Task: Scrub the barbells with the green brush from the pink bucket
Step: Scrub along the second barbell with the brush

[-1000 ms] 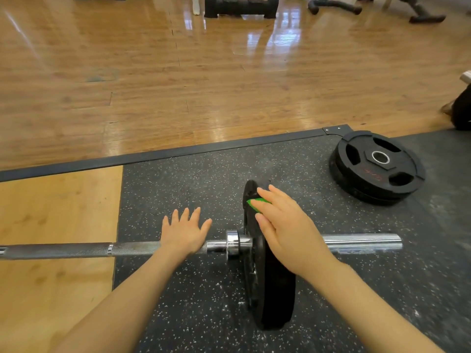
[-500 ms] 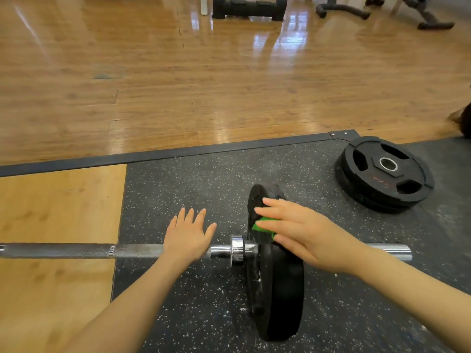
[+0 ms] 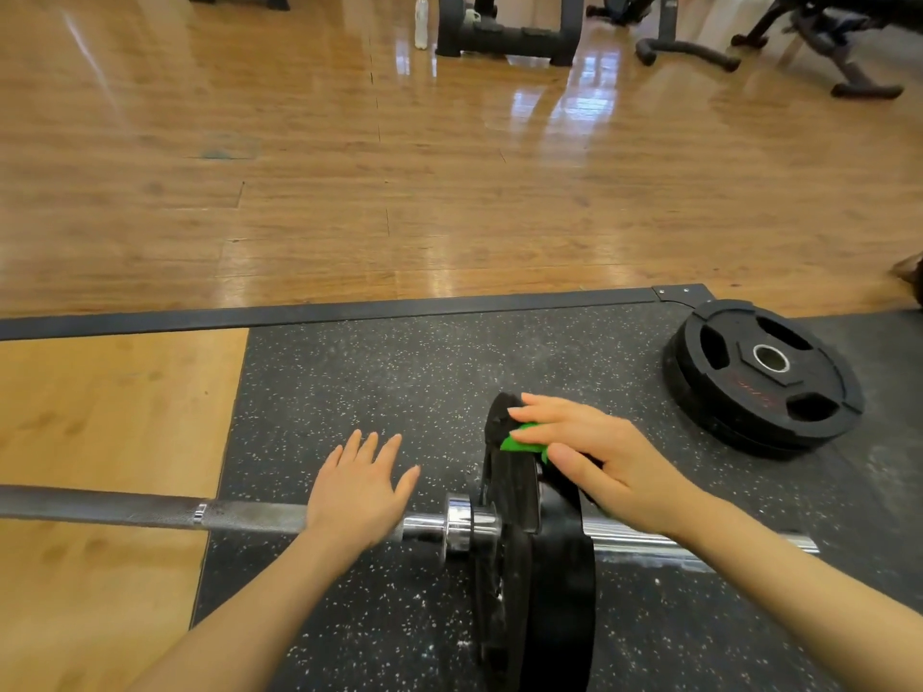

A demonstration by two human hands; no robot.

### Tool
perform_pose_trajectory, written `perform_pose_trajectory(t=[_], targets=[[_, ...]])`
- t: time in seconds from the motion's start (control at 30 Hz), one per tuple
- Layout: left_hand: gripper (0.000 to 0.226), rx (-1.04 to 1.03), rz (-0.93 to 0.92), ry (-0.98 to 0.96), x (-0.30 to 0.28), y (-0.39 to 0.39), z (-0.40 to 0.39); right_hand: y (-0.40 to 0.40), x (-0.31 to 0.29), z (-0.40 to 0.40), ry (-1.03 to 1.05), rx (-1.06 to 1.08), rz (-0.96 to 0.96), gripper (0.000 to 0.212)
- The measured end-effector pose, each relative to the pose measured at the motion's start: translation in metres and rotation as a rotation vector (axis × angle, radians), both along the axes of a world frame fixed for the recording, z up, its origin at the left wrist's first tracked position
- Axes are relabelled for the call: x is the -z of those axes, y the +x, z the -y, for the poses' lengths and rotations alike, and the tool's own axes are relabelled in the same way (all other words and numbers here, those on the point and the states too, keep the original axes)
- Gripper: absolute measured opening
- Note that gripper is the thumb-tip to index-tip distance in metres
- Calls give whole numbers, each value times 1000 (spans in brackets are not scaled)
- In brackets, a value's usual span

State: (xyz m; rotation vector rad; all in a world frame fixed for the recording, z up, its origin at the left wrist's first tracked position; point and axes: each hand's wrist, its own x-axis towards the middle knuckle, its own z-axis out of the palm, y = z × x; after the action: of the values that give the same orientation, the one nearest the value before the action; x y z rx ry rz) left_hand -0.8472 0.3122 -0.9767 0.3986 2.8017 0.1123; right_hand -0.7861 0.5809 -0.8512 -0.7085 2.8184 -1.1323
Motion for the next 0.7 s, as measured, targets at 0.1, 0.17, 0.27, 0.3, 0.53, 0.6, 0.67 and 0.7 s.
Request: perform_pose_trajectory(t=[0.1,0.17,0.27,0.3,0.53,0.6,0.67,0.7], targets=[[66,5,-20,10,0,2,0,-26,11,-1,-85,116,69,33],[66,2,-26,18,-1,2,0,-42,16,-4,-117,189,137,29],[65,-6,-31,32,-1,2,0,-47,17,-3,-130,207,192,29],[65,-8,-34,41,-1,2,1,-43,15,-2,-132,195,194,28],[70,5,-102,85,-1,4,0,-21,3,0,-150,96,128,31],[72,17,-150,128,-4,6,0,-31,7,1,-145,138,138,30],[59,41,-243,171,-2,6,2,-42,11,2,-151,195,155,29],[53,47,-280,181,-2,5,2,-47,13,2,-151,221,164,28]])
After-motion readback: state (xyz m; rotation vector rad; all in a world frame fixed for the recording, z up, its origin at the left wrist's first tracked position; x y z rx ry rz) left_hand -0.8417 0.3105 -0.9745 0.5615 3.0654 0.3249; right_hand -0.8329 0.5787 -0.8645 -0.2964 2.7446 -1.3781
